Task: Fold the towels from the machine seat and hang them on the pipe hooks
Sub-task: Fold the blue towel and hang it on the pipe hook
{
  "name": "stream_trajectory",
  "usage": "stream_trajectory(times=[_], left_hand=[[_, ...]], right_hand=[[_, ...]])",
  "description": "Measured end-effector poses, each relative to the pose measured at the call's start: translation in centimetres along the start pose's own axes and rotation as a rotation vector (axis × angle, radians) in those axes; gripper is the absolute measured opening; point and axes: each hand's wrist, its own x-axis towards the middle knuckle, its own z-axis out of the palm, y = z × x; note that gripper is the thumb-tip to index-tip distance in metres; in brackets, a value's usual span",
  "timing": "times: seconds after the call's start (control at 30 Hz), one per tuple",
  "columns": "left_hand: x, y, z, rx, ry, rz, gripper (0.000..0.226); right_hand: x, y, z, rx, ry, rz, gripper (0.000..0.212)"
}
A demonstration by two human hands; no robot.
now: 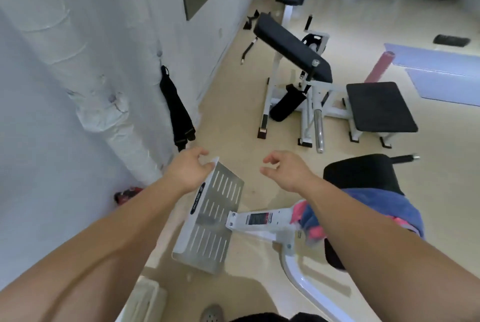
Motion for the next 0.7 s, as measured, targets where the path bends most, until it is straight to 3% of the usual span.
stream_trajectory(times=[0.23,0.43,0.6,0.7], left_hand=[[-2.7,9.6,13.2,0.099,-0.129,0.085,0.04],[-6.2,18.6,26.5,0.155,-0.26,0.1,0.041],[-6.6,23.2,31.9,0.227,-0.325,0.104,0.042],[-5.4,24.5,33.8,0.305,-0.346,0.129,0.043]], right_hand=[[-7.6,16.3,-5.4,0.04,0.066,0.144,0.039],[-12.3,31.0,-10.8,0.114,0.105,0.229,0.026],[-13.9,38.1,-12.7,0.124,0.105,0.282,0.021],[-13.3,40.5,-12.8,0.085,0.086,0.308,0.034]])
